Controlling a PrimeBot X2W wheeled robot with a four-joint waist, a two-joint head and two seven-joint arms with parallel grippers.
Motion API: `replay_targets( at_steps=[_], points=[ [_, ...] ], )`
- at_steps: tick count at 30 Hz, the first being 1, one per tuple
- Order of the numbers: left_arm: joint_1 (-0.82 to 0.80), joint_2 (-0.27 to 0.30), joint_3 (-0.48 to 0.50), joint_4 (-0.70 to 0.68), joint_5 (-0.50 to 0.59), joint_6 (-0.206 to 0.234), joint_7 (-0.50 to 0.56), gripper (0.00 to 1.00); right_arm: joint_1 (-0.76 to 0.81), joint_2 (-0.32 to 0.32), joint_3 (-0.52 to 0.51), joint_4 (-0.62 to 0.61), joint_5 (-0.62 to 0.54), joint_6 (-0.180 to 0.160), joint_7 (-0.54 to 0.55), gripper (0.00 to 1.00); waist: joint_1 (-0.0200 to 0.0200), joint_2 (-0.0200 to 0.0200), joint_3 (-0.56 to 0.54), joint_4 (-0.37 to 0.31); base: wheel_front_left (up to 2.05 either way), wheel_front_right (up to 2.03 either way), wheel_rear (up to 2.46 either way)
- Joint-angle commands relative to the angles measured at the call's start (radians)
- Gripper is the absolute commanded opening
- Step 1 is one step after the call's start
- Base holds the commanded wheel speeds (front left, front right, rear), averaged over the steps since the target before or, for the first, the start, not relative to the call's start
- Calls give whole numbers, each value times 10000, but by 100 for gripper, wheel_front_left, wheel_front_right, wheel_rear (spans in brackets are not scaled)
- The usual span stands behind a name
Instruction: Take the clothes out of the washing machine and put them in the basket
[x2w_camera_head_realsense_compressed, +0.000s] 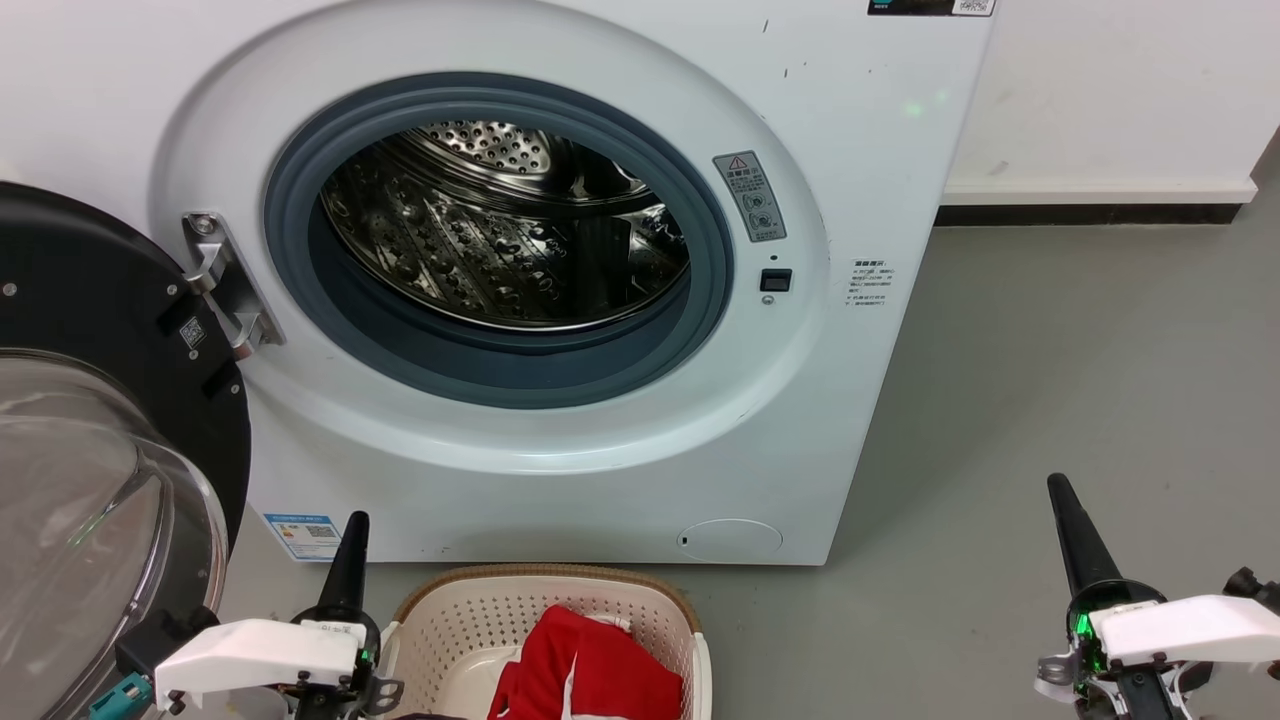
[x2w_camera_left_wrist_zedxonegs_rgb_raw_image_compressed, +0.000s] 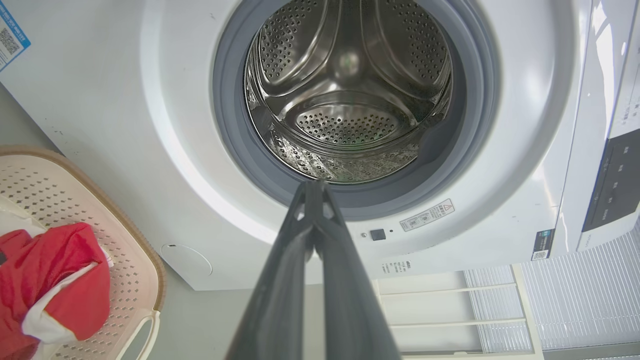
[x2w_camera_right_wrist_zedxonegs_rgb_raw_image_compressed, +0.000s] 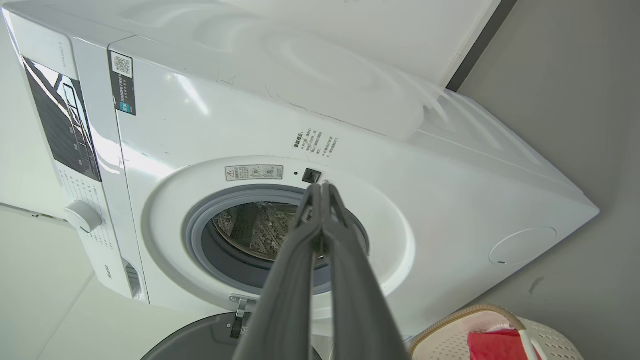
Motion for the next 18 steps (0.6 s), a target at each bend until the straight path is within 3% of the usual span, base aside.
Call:
replay_targets(
  at_steps=[1,18],
  points=[
    [-190,24,57,-19,-231,-101,82,0,-212,-36,-44,-11,263,-1,66,0,0,-1,5,1,0,0,0],
    [-444,15,210,161,-1731,-299,450,0,-479,0,-228,237,1760,-2,476,0,0,-1,69,18,0,0,0]
  ],
)
